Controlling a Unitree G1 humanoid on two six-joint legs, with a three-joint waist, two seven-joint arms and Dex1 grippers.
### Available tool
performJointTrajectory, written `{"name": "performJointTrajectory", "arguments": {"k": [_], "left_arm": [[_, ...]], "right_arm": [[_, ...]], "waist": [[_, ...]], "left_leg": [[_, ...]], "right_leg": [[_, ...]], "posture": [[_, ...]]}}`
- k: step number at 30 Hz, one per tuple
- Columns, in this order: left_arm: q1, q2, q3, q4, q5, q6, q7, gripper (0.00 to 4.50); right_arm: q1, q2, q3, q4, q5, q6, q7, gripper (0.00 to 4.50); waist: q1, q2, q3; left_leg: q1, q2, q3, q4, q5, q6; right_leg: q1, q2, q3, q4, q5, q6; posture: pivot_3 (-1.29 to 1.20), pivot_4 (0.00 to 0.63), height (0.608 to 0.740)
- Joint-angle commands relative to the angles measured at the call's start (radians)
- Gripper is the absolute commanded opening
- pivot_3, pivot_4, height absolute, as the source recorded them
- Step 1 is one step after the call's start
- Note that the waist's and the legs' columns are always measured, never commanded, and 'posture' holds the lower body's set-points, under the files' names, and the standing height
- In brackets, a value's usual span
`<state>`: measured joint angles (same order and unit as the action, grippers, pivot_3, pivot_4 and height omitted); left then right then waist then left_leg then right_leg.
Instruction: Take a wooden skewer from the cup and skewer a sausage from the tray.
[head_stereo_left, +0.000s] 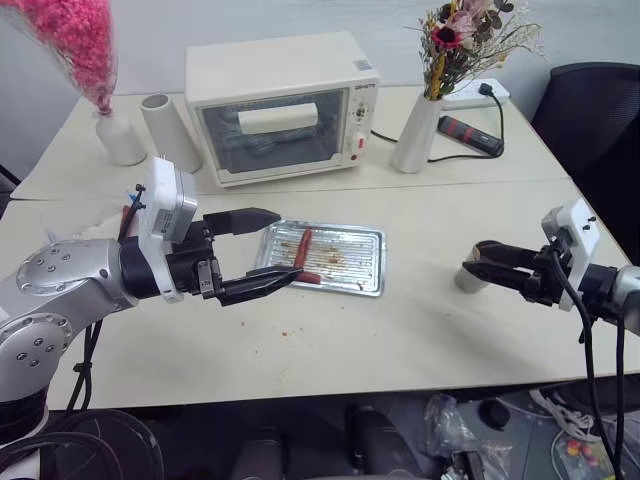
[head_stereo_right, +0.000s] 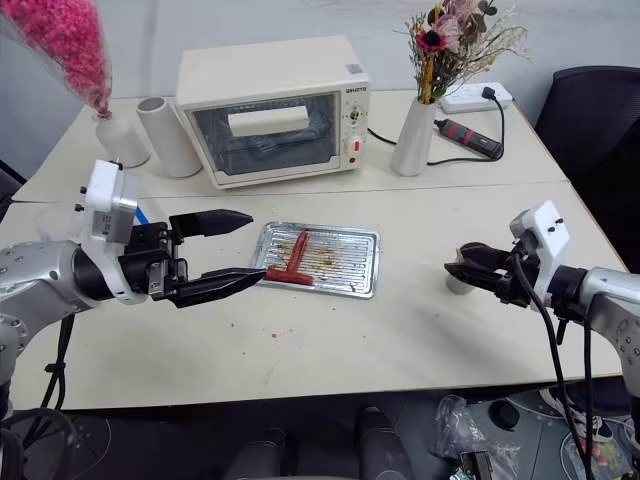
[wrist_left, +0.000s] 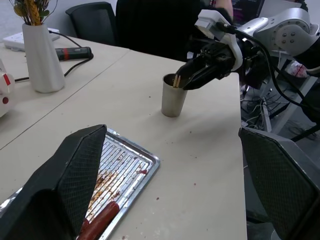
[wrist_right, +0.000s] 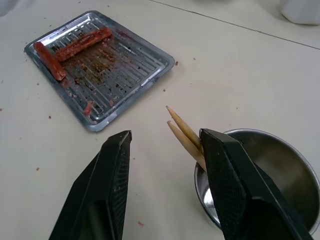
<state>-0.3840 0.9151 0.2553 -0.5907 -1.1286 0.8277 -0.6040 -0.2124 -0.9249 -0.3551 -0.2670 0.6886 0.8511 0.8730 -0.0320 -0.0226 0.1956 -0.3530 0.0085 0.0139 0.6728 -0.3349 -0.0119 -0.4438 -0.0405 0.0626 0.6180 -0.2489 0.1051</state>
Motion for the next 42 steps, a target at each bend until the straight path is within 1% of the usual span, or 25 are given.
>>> {"name": "performJointTrajectory", "arguments": {"k": [1, 6, 11, 15, 23, 38, 39, 40, 42], "left_arm": [[-0.017, -0.003, 0.016, -0.014, 0.01, -0.016, 0.002, 4.5], [-0.024, -0.004, 0.012, -0.001, 0.022, -0.019, -0.009, 4.5], [-0.026, -0.008, 0.011, 0.009, 0.036, -0.022, -0.027, 4.5], [-0.038, -0.021, -0.003, 0.015, 0.049, -0.024, -0.038, 4.5], [-0.07, -0.038, -0.021, 0.034, 0.075, -0.02, -0.057, 4.5], [-0.07, -0.034, -0.009, 0.037, 0.09, -0.02, -0.066, 4.5], [-0.071, -0.034, -0.008, 0.037, 0.091, -0.02, -0.065, 4.5], [-0.073, -0.033, -0.008, 0.038, 0.09, -0.019, -0.065, 4.5], [-0.076, -0.032, -0.006, 0.038, 0.09, -0.017, -0.065, 4.5]], "right_arm": [[-0.001, -0.006, -0.025, -0.006, 0.0, -0.023, -0.001, 2.23], [0.013, -0.01, -0.044, 0.01, -0.02, -0.036, -0.017, 2.23], [0.049, -0.04, -0.086, 0.019, -0.016, -0.046, 0.013, 2.23], [0.079, -0.042, -0.117, -0.009, -0.004, -0.036, 0.019, 2.23], [0.051, 0.017, -0.1, -0.032, 0.008, -0.018, -0.065, 2.23], [0.025, 0.048, -0.053, -0.011, 0.006, -0.029, -0.092, 2.23], [0.024, 0.049, -0.052, -0.01, 0.008, -0.028, -0.091, 1.94], [0.023, 0.05, -0.052, -0.01, 0.01, -0.026, -0.091, 1.88], [0.024, 0.05, -0.053, -0.011, 0.012, -0.024, -0.091, 1.36]], "waist": [[0.001, 0.0, 0.0], [0.002, 0.0, 0.0], [0.004, 0.0, 0.0], [0.003, 0.0, 0.0], [0.002, 0.0, 0.0], [0.003, 0.0, 0.0], [0.003, 0.0, 0.0], [0.003, 0.0, 0.0], [0.003, 0.0, 0.0]], "left_leg": [[0.0, 0.0, 0.0, 0.0, 0.0, 0.0], [0.0, 0.0, 0.0, 0.0, 0.0, 0.0], [0.0, 0.0, 0.0, 0.0, 0.0, 0.0], [0.0, 0.0, 0.0, 0.0, 0.0, 0.0], [-0.001, 0.0, 0.0, 0.0, 0.0, 0.0], [-0.001, 0.0, 0.0, 0.001, 0.0, 0.0], [-0.001, 0.0, 0.0, 0.001, 0.0, 0.0], [-0.001, 0.0, 0.0, 0.001, 0.0, 0.0], [-0.001, 0.0, 0.0, 0.001, 0.0, 0.0]], "right_leg": [[0.0, 0.0, 0.0, 0.0, 0.0, 0.0], [0.0, 0.0, 0.0, 0.0, 0.0, 0.0], [0.0, 0.0, 0.0, -0.001, 0.0, 0.0], [0.0, 0.0, 0.0, -0.001, 0.0, 0.0], [0.0, 0.0, 0.0, 0.0, 0.0, 0.0], [0.0, 0.0, 0.0, -0.001, 0.0, 0.0], [0.0, 0.0, 0.0, -0.001, 0.0, 0.0], [0.0, 0.0, 0.0, -0.001, 0.0, 0.0], [0.0, 0.0, 0.0, -0.001, 0.0, 0.0]], "posture": [[0.0, 0.15, 0.74], [0.0, 0.15, 0.74], [0.0, 0.15, 0.74], [0.0, 0.15, 0.74], [0.0, 0.15, 0.74], [0.0, 0.15, 0.74], [0.0, 0.15, 0.74], [0.0, 0.15, 0.74], [0.0, 0.15, 0.74]]}}
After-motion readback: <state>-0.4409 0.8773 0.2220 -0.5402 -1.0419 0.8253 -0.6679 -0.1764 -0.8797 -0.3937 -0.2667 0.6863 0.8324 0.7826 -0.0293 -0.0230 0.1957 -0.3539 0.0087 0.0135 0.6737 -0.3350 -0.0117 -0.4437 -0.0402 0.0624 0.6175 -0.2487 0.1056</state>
